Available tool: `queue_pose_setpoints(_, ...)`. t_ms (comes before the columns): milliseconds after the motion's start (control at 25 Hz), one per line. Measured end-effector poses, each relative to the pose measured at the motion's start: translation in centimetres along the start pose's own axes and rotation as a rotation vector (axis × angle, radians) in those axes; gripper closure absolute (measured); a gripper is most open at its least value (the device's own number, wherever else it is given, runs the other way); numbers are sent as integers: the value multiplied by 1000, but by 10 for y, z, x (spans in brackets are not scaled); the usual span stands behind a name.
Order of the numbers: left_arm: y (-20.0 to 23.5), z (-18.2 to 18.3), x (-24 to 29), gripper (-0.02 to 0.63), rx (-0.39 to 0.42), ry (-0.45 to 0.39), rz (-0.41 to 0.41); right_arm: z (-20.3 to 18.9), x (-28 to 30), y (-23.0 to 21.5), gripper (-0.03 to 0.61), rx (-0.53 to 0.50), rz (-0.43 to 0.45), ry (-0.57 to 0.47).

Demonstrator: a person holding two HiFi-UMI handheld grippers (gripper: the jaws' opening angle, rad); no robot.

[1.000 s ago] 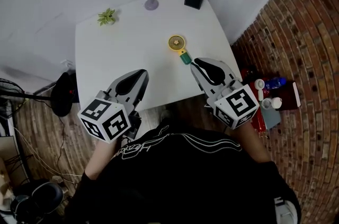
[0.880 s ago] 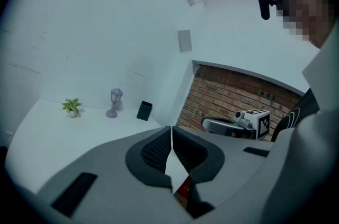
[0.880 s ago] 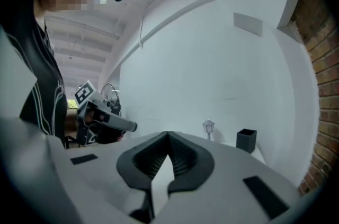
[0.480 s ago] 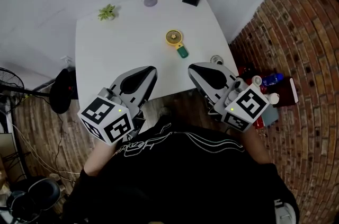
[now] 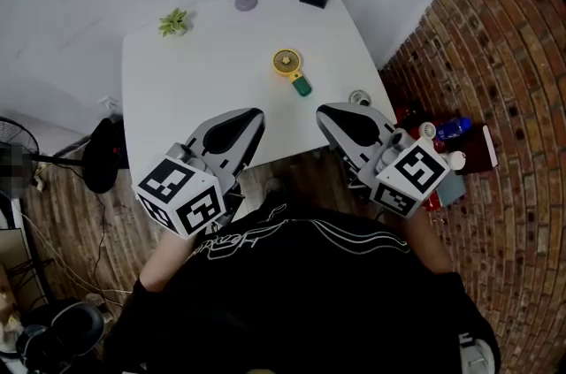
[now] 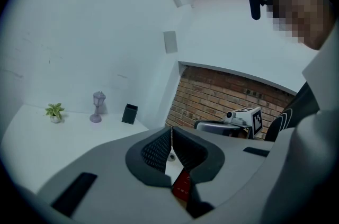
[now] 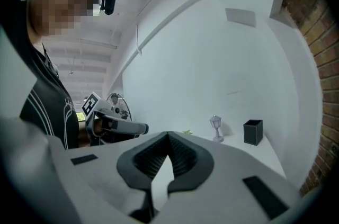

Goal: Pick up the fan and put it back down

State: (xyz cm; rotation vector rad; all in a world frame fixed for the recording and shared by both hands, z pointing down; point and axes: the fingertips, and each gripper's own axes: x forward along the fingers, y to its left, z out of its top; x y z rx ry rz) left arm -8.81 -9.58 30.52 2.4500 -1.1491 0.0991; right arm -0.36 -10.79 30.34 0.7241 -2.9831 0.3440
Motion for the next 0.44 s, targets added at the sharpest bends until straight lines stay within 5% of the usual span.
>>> queue_pose_setpoints(440, 16, -3, 16, 578, -10, 43, -3, -3, 10, -17, 578, 18, -16, 11)
